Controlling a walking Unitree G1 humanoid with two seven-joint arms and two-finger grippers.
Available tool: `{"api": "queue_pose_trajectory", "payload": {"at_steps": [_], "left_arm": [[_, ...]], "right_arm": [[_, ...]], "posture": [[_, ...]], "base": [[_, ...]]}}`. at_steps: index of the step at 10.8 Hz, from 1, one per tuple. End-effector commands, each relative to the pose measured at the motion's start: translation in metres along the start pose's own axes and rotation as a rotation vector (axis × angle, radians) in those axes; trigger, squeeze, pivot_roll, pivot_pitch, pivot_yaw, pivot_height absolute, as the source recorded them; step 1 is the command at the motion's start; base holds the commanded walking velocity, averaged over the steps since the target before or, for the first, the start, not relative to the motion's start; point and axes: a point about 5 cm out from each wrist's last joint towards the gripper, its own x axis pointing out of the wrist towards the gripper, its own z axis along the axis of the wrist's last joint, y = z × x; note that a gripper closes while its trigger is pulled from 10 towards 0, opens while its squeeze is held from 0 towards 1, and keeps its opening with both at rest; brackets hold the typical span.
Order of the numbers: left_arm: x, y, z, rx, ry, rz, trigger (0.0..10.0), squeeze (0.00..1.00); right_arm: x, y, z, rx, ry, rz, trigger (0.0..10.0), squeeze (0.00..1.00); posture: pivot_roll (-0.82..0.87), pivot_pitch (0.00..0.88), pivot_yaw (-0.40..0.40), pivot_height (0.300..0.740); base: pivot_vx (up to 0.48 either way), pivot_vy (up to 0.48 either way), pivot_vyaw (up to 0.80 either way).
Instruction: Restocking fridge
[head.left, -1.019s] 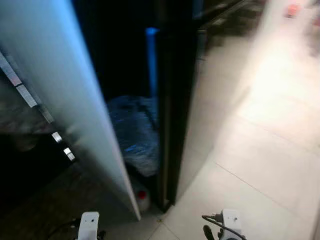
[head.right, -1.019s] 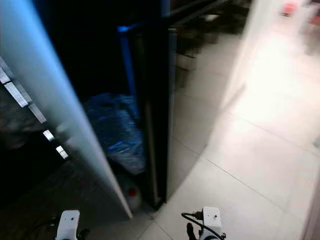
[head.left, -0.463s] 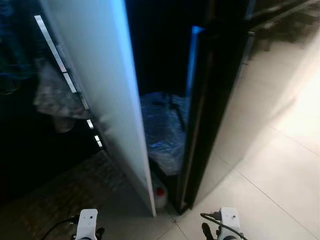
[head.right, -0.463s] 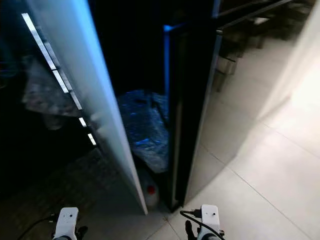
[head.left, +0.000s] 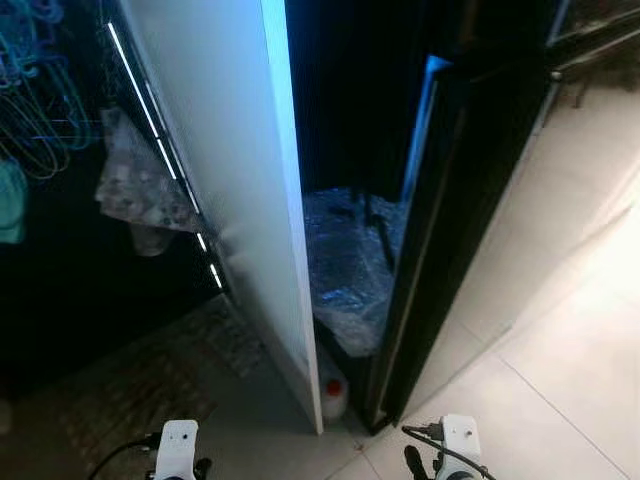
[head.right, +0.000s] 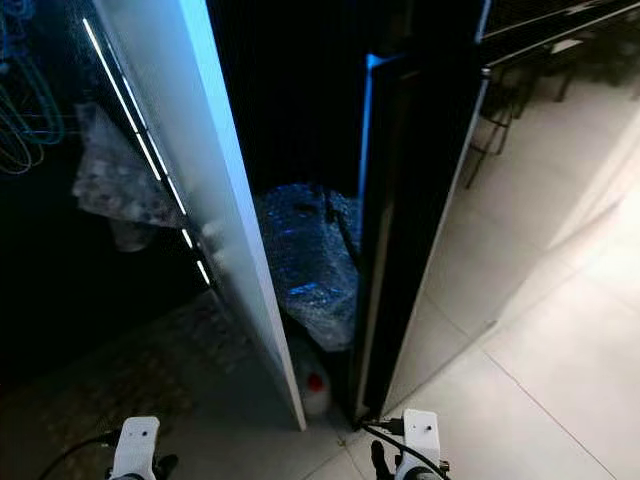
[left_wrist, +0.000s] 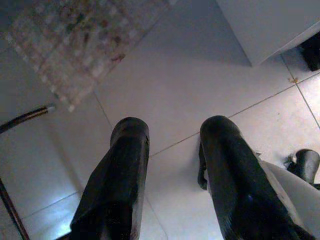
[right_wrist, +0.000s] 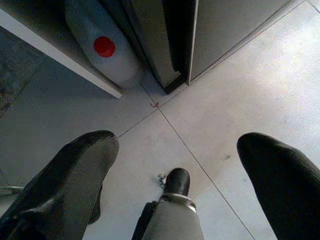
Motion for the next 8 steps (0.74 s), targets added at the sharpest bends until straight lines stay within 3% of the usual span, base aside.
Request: {"api": "queue_pose_trajectory", "payload": {"at_steps": [1,4,8], "left_arm": [[-0.0018,0.0038,-0.0085,-0.008,0.028,0.015,10.0,0.0],[-0.0023,0.0048,-0.0105,-0.013,0.033,0.015,10.0,0.0],[-0.0019,0.0048,-0.0086,0.023,0.027,0.012,10.0,0.0]], "right_arm": [[0.0,0.0016,-0.0017,0.001,0.009,0.002,10.0,0.0],[0.0002,0.0019,-0.0007,-0.003,0.007,0.004,10.0,0.0],[0.0003,0.0024,0.0001,0.03,-0.001,0.013,10.0,0.0]], "posture": [[-0.03,0.0,0.042,0.74],[-0.03,0.0,0.038,0.74],[-0.03,0.0,0.037,0.74]], "base": [[0.0,0.0,0.8],[0.0,0.0,0.65],[0.0,-0.062,0.0]]}}
